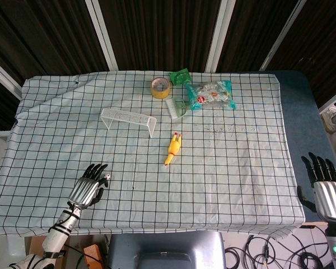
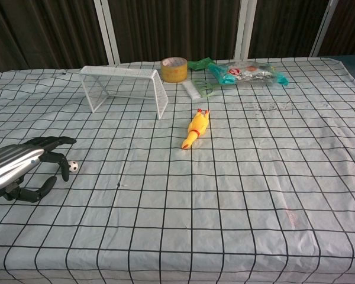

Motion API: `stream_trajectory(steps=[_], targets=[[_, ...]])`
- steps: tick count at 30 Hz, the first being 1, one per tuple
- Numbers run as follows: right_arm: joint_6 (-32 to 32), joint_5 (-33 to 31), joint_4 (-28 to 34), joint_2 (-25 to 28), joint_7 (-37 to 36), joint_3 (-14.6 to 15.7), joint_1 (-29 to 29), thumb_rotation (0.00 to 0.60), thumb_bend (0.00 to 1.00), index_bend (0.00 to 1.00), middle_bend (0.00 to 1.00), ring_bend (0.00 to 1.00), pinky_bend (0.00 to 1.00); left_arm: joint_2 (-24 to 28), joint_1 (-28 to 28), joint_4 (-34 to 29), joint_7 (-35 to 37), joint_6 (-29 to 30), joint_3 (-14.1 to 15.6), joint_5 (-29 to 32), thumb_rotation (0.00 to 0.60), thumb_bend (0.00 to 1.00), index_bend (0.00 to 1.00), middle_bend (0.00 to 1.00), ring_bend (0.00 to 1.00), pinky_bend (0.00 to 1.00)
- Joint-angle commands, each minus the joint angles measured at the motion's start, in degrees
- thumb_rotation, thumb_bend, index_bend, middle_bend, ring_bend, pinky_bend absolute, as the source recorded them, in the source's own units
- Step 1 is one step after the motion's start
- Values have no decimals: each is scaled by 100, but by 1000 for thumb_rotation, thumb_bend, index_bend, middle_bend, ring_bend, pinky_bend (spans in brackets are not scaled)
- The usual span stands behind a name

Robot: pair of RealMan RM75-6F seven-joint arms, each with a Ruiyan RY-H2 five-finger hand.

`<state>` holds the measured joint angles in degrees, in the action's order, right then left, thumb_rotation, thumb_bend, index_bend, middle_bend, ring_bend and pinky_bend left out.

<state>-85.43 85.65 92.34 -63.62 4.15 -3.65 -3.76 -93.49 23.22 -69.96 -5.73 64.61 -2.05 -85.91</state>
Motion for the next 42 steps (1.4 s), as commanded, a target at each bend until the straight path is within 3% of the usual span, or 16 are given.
stream_trajectory(steps=[1,9,14,17,19,22,25,28,32,37,42], targets=[[3,7,5,-9,3,-3,-6,600,408,0,0,0,0,-24,22,58,-37,3,-4,18,600,613,484,49,0,15],[54,-38,-6,-16,47,-18,-27,600,409,0,0,0,0,-73,82,183,-138,0,-66,138,600,613,491,50,0,13],[23,-51,-7,-7,-10,-52,-28,600,409,0,0,0,0,-140,257,327,-139,-337,-108,280,600,610,525,65,0,13],[-2,-75,0,-4,-36,-77,-21,600,409,0,0,0,0,-295,487,617,-289,-513,-285,378,600,608,512,73,0,12],[-41,-54,9,0,-58,-80,-8,600,409,0,0,0,0,-442,692,871,-486,-531,-528,479,600,607,443,74,0,9],[-91,-20,21,16,-101,-73,15,600,409,0,0,0,0,-621,944,1205,-868,-320,-851,527,600,607,214,73,0,3],[-111,-10,26,24,-122,-73,24,600,408,0,0,0,0,-670,1032,1287,-978,-211,-956,515,600,606,75,72,0,2],[-154,-1,32,40,-179,-82,42,600,409,0,0,0,0,-679,1228,1206,-933,101,-1164,356,600,591,2,68,0,1],[-152,89,52,81,-255,-34,50,600,409,0,0,0,0,-576,1374,797,-945,1140,-1391,-162,600,552,0,62,0,0],[-147,145,53,127,-345,-5,54,600,408,0,0,0,0,190,773,-605,-1530,1299,-1011,35,600,494,0,66,0,0],[-137,137,35,146,-351,0,59,600,409,0,0,0,0,1598,-203,-1974,-1218,1497,-77,49,600,422,0,43,0,0]])
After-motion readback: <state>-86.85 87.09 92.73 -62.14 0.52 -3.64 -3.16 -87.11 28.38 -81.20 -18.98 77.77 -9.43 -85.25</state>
